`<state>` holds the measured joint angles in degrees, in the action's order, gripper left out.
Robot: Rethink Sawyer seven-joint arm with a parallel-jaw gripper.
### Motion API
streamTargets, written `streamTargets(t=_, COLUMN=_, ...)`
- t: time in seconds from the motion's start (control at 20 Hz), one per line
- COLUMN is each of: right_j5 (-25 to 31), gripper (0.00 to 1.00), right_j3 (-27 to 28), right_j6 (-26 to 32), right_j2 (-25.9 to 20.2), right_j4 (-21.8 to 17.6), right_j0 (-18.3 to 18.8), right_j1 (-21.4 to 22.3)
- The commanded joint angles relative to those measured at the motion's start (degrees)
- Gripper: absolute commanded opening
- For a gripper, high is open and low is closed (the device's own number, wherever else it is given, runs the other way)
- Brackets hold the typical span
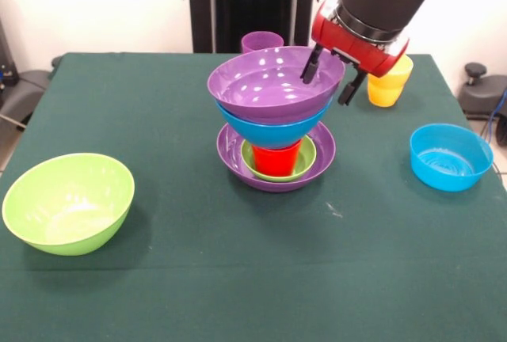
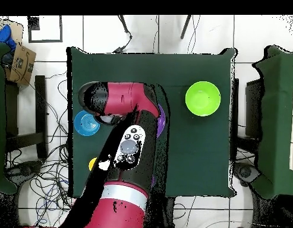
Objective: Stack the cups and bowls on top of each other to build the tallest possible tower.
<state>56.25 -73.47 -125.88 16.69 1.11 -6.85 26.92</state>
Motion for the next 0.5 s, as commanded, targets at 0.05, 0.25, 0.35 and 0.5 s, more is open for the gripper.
streamTargets(t=0.05, right_j5=-7.3, gripper=1.00, right_j3=-5.3, right_j6=-9.3, right_j2=-4.6, right_j4=3.1, right_j0=0.3, right_j1=2.7)
streamTargets(t=0.25, right_j5=-2.0, gripper=1.00, right_j3=-2.9, right_j6=-7.3, right_j2=-4.0, right_j4=3.3, right_j0=0.6, right_j1=3.7)
streamTargets(t=0.35, right_j5=1.5, gripper=1.00, right_j3=-1.0, right_j6=-6.6, right_j2=-3.3, right_j4=3.0, right_j0=0.8, right_j1=4.0)
streamTargets(t=0.5, right_j5=3.8, gripper=1.00, right_j3=0.3, right_j6=-6.0, right_j2=-2.9, right_j4=3.0, right_j0=0.9, right_j1=4.9)
